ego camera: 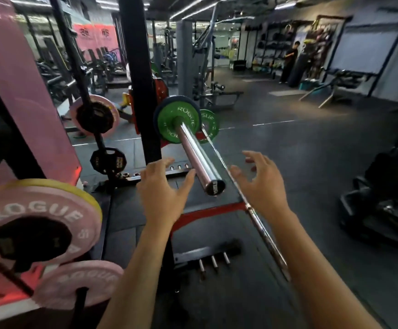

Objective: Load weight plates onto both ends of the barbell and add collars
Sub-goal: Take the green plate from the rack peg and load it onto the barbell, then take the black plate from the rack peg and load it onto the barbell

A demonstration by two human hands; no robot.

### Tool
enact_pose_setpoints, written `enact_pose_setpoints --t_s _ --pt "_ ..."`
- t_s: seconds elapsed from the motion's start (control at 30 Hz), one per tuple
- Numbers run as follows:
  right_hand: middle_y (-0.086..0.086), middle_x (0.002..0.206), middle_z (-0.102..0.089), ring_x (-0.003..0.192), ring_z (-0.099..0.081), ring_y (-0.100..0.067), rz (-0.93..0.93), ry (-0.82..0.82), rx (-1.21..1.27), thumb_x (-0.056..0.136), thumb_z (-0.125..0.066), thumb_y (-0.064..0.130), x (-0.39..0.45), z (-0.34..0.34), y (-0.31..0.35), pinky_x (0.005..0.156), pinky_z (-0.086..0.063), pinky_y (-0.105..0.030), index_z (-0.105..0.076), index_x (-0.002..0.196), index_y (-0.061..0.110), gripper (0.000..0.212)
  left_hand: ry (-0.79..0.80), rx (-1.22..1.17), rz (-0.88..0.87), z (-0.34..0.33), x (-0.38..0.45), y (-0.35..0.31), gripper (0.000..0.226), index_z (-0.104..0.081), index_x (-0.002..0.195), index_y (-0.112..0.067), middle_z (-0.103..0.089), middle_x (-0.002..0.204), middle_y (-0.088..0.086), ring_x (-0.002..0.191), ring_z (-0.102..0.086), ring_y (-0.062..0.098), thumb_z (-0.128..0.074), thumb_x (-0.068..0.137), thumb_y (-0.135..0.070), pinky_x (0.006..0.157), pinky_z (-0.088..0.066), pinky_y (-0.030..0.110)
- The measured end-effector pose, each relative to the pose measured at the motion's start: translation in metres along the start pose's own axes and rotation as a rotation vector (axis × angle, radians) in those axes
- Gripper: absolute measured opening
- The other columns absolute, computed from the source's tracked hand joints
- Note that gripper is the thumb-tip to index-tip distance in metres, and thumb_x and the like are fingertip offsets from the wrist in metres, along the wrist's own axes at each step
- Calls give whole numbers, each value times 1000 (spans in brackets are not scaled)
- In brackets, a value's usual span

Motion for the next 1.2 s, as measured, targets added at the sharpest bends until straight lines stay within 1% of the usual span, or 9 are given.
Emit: enact_pose_setpoints --t_s 0.07,0.17,0.37,0.53,0.7,0.87,1.0,1.1,1.2 --pt "3 117 -61 106 -56 -18 14 -11 -2 90 -62 45 -21 14 6 87 -49 -35 -55 128 22 46 -24 37 -64 14 -17 -18 48 -62 117 -21 -60 113 0 107 -52 23 -65 83 -54 83 -34 32" --pt "1 120 -62 109 -53 -19 51 -6 -57 90 -60 45 -49 28 15 85 -45 -32 -55 130 19 48 -24 90 -84 32 -43 -39 44 -61 118 -22 -58 113 -1 107 -50 23 -61 85 -51 83 -26 28" --pt "-6 121 -62 113 -50 -28 74 24 -137 90 -61 45 -94 49 26 86 -48 -44 -56 129 15 49 9 170 9 68 -92 -51 50 -58 124 -27 -57 123 -2 117 -47 23 -52 84 -56 92 -39 45" --pt "-10 115 -64 107 -54 -34 110 28 -136 87 -65 47 -129 55 30 86 -50 -48 -59 127 12 53 5 254 45 98 -131 -51 51 -58 123 -23 -58 120 1 114 -49 27 -53 85 -57 92 -45 50" --pt "-11 119 -64 111 -54 -34 134 90 -87 88 -62 51 -160 42 54 88 -48 -48 -58 128 13 55 14 377 114 134 -161 -44 56 -56 125 -23 -56 121 1 114 -46 27 -50 84 -61 91 -42 46" --pt "-10 120 -63 112 -53 -35 219 138 -6 87 -53 58 -174 17 111 87 -47 -50 -57 129 14 61 -103 453 132 202 -170 -28 58 -59 121 -14 -59 118 10 110 -52 36 -49 83 -58 90 -45 50" --pt "-10 122 -61 114 -51 -35 312 193 42 88 -51 57 -190 -12 175 88 -43 -49 -56 130 16 59 -200 505 176 270 -187 -5 57 -60 123 -16 -59 122 7 111 -54 33 -52 82 -56 91 -44 47" --pt "-10 117 -64 109 -54 -37 389 222 111 84 -46 61 -209 -38 233 85 -46 -48 -58 125 15 62 -316 595 202 330 -203 15 55 -61 120 -15 -61 118 7 106 -54 33 -58 82 -53 87 -41 43" --pt "-10 116 -64 107 -55 -36 471 257 178 85 -49 59 -237 -65 295 84 -46 -47 -60 122 15 60 -351 671 289 387 -218 42 57 -60 124 -19 -59 123 2 113 -49 28 -55 83 -57 91 -38 42"
Point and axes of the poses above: each hand's wrist, its own x-axis towards the middle knuckle, its own z-axis out of the back of the hand, y = z × x, the point moved 8 cm from there along x, towards the middle knuckle
